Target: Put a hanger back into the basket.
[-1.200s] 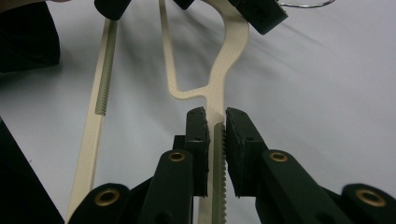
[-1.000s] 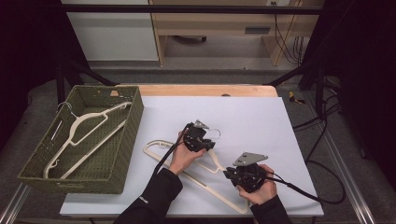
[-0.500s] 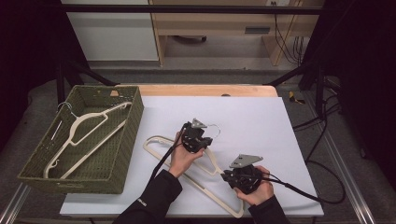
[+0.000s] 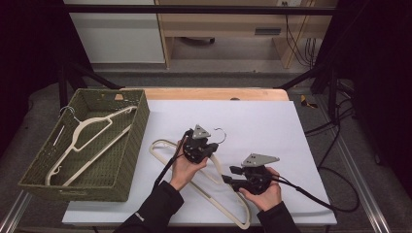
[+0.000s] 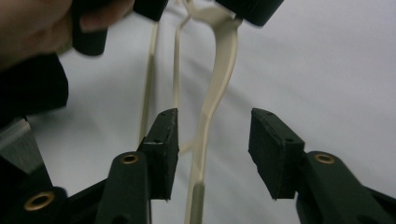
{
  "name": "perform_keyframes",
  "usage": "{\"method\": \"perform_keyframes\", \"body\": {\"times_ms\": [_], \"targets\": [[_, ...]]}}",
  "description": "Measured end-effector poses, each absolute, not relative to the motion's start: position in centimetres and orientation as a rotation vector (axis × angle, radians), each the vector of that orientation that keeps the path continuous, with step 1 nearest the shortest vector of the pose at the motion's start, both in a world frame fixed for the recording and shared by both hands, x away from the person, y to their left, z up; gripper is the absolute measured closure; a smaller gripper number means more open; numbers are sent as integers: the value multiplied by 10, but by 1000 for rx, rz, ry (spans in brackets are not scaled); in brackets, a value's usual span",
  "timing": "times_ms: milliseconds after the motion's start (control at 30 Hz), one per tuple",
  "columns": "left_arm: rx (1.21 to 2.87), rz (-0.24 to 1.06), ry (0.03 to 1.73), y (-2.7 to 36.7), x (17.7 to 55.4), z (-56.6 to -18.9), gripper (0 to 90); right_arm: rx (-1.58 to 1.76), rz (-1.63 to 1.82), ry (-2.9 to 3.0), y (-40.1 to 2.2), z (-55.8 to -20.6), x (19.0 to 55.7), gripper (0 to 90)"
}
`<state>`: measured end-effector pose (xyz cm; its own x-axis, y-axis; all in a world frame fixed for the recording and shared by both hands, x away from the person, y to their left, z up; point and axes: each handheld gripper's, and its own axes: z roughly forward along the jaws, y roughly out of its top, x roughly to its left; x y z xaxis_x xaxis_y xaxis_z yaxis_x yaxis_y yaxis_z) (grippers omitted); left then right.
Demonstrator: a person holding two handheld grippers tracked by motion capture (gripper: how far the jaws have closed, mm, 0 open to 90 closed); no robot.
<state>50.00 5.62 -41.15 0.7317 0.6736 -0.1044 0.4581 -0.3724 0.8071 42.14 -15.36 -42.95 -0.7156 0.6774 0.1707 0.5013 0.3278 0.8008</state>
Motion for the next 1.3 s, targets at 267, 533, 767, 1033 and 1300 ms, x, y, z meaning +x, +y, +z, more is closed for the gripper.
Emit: {"method": "perform_keyframes", "body": {"times_ms": [267,533,767,1033,1300], "targets": [[2029,318,818,61,490,-404,884,1147,1406,2402,-137,-433,447,598],[2024,339,765,67,483,-401,871,1218,1481,2478,-126,-437,457,813],[1968,381,689,96,470,-380,630,1273,1588,2485,-127,-433,456,866],[1932,404,651,145,450,-364,274,1208,1604,2473,-134,-422,452,874],[1966,361,631,168,434,-375,189,1009,1689,2519,-148,-401,441,874]]}}
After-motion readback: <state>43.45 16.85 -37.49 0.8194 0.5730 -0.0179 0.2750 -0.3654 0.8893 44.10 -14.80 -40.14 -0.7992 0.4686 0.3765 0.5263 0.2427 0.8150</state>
